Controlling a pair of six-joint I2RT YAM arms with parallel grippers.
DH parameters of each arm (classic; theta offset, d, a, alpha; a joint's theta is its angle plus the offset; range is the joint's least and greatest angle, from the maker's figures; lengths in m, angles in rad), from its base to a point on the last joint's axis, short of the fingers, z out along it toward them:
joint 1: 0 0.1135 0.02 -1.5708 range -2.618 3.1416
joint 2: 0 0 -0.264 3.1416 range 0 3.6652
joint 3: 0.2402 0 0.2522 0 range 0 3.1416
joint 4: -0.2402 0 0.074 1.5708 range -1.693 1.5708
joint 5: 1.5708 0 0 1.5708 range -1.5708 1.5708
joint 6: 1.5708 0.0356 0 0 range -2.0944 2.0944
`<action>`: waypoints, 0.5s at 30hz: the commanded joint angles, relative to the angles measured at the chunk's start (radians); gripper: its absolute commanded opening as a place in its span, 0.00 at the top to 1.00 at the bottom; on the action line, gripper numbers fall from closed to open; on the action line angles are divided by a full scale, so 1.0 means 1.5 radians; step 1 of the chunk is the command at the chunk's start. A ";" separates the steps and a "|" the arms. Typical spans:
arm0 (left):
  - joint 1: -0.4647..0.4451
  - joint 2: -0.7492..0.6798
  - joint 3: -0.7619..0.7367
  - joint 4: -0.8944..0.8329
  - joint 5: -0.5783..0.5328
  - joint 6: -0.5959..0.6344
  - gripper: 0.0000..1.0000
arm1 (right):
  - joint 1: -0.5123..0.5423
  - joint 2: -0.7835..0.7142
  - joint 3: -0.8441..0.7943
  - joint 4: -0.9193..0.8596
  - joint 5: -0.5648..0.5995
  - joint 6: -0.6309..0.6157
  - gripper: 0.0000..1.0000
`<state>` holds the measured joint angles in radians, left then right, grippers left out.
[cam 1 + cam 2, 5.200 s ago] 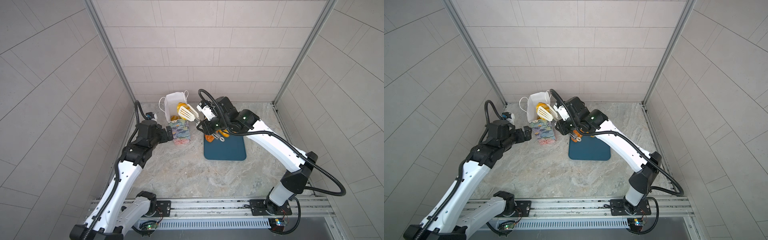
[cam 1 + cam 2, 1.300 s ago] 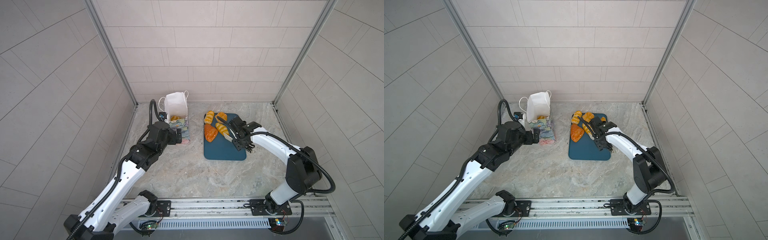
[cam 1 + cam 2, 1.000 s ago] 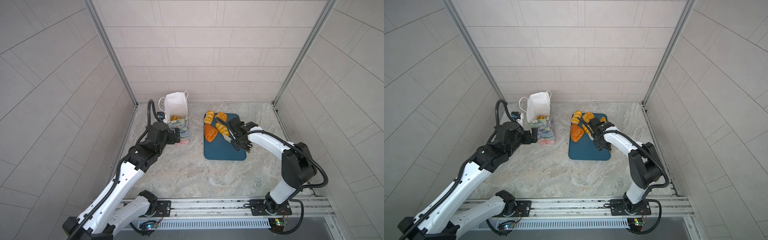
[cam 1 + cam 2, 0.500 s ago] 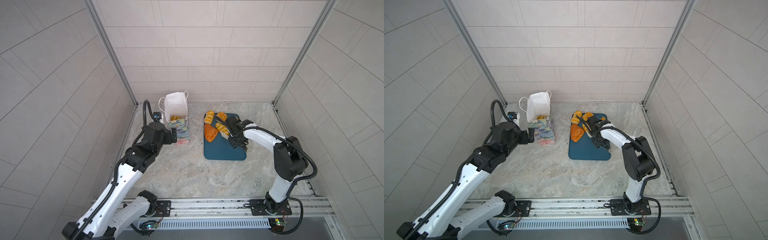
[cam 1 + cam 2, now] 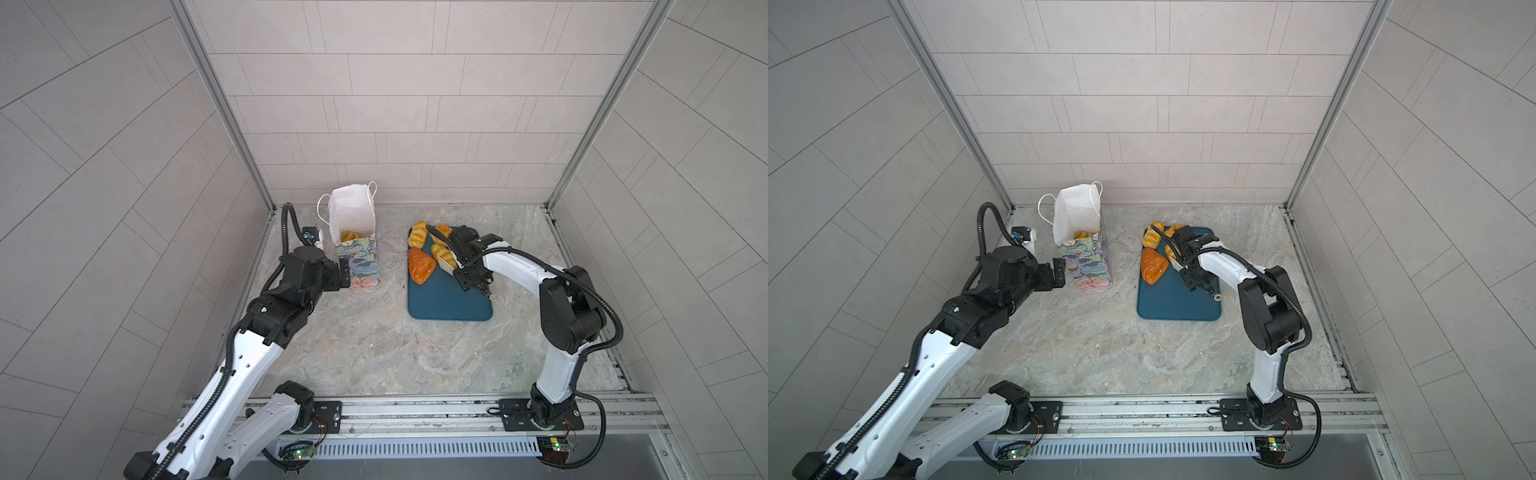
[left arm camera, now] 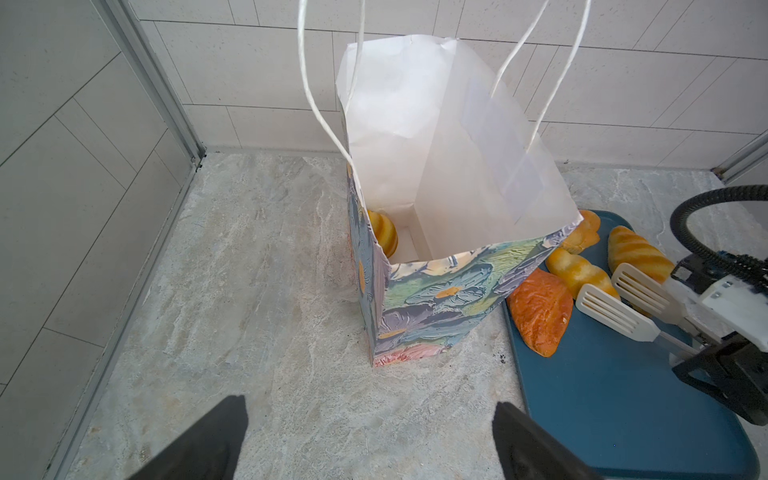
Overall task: Place the fake bread into the paper bag
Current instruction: 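Lower the tongs with the right gripper around a striped croissant and close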
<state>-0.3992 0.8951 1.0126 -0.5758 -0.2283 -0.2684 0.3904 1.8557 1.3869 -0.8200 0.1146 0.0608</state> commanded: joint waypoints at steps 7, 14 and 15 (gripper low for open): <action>0.005 -0.027 -0.009 -0.007 -0.007 -0.008 0.00 | -0.008 -0.005 0.020 -0.032 -0.023 -0.003 0.60; 0.005 -0.031 -0.009 -0.004 -0.003 -0.016 0.00 | -0.013 -0.036 0.019 -0.043 -0.037 -0.002 0.66; 0.005 -0.032 -0.010 -0.003 -0.002 -0.017 0.00 | -0.013 -0.041 0.019 -0.044 -0.039 -0.002 0.67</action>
<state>-0.3954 0.8608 1.0092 -0.5804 -0.2283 -0.2802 0.3740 1.8545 1.4052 -0.8486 0.0681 0.0559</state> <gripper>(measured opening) 0.998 0.349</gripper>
